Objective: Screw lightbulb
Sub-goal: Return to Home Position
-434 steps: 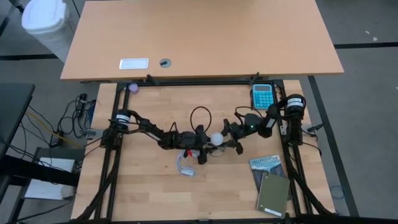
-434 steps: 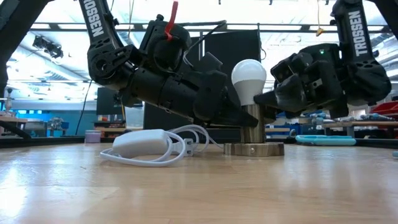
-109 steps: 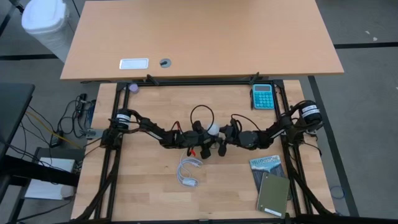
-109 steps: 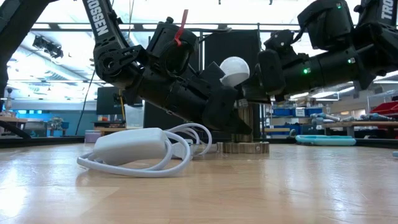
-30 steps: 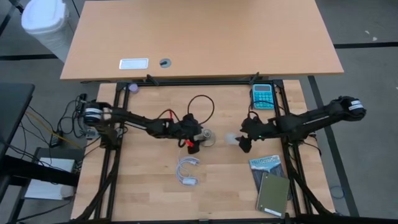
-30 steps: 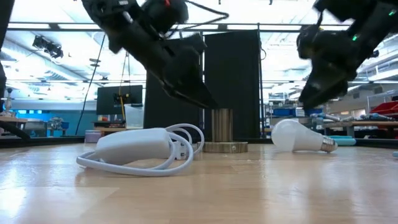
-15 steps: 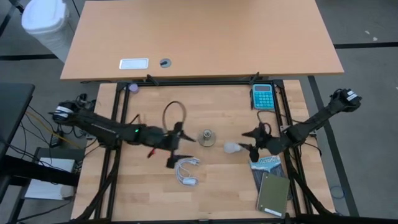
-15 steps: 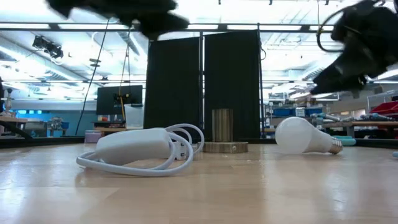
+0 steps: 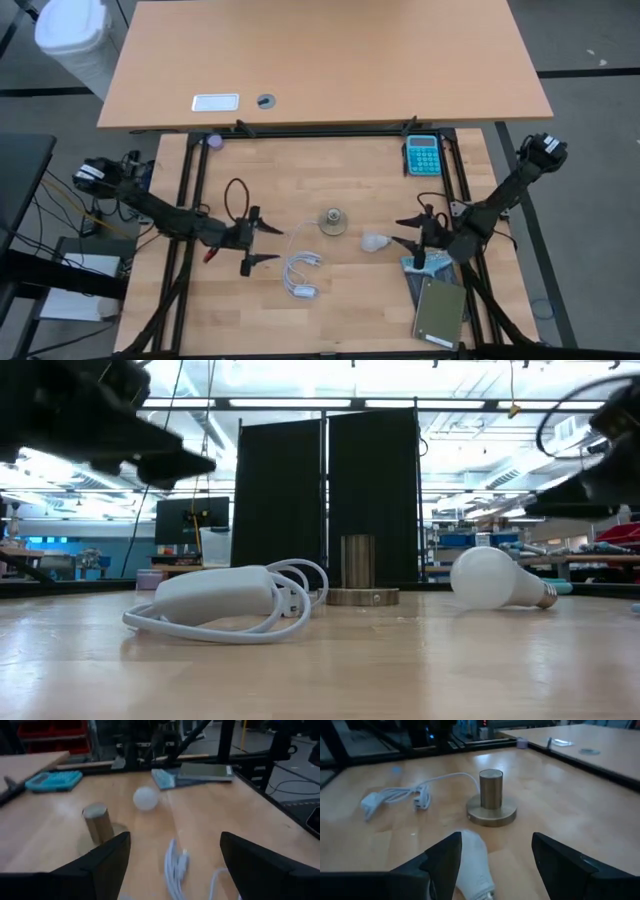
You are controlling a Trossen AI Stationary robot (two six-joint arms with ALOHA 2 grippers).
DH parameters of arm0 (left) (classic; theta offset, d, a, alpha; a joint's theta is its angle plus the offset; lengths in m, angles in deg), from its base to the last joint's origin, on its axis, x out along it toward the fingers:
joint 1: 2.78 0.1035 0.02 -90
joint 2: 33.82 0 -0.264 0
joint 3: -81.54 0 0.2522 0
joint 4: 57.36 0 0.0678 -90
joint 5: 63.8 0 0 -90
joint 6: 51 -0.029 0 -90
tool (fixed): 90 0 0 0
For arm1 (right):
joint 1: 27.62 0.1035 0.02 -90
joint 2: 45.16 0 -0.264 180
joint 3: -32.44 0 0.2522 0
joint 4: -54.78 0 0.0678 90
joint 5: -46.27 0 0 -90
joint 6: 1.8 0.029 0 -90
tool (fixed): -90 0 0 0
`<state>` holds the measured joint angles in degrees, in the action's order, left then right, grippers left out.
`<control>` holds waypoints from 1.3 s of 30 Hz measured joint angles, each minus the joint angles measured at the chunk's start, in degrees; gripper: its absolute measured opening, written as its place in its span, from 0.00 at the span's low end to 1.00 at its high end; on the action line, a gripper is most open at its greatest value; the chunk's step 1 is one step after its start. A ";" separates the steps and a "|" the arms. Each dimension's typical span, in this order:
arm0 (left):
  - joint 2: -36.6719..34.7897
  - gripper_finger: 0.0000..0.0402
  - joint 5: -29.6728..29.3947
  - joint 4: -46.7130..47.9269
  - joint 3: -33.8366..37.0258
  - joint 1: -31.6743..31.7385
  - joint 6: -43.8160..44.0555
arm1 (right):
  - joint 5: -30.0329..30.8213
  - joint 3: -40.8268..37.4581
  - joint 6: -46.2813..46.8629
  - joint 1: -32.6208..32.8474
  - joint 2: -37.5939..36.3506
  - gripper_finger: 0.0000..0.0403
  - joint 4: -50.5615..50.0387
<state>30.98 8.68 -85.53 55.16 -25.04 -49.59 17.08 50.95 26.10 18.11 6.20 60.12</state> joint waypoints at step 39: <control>-6.87 0.78 6.01 -7.11 12.20 0.17 6.40 | -15.80 -4.17 -0.01 2.13 -7.49 0.60 9.19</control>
<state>24.11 14.69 -92.64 67.35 -24.87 -43.18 1.28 46.78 26.09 20.24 -1.30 69.31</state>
